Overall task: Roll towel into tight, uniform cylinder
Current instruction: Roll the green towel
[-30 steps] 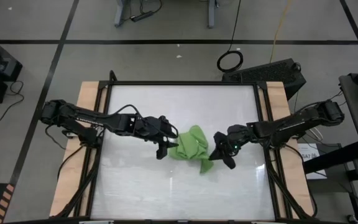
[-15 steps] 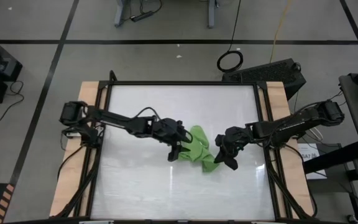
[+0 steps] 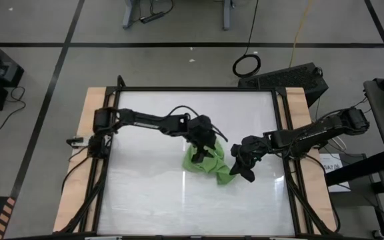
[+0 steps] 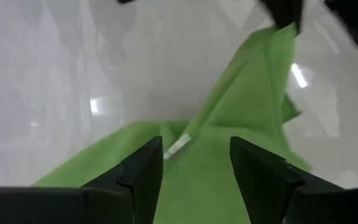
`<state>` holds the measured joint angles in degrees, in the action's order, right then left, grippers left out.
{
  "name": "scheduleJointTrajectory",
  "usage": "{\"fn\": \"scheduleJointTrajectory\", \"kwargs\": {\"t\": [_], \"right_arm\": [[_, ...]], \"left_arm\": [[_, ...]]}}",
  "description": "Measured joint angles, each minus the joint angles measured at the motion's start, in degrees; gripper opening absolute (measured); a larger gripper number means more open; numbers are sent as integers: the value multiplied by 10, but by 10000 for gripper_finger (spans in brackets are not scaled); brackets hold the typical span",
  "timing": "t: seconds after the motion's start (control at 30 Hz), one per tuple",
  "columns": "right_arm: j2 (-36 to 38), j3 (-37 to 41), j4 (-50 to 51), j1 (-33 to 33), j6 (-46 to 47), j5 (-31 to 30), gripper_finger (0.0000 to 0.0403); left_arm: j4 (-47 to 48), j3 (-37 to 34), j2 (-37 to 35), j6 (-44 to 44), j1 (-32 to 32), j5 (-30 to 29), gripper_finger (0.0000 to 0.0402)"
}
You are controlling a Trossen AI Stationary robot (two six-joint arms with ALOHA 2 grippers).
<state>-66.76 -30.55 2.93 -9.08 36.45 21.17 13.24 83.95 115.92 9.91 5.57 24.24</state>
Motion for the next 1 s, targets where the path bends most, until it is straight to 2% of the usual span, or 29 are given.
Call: {"fn": "scheduleJointTrajectory", "kwargs": {"t": [0.17,0.37,0.6,0.7,0.9,1.0], "right_arm": [[0,0,-1,0,2,0,0],[0,0,-5,0,3,-1,0],[0,0,-6,0,3,-3,0],[0,0,-6,0,1,-3,0],[0,0,-6,0,0,-3,0],[0,0,-6,0,0,-3,0]], "left_arm": [[2,30,24,19,18,51,191],[17,30,59,30,33,110,191],[32,30,67,44,29,123,186],[45,30,62,44,29,132,150],[71,30,61,45,28,180,19],[90,30,55,41,24,198,12]]}}
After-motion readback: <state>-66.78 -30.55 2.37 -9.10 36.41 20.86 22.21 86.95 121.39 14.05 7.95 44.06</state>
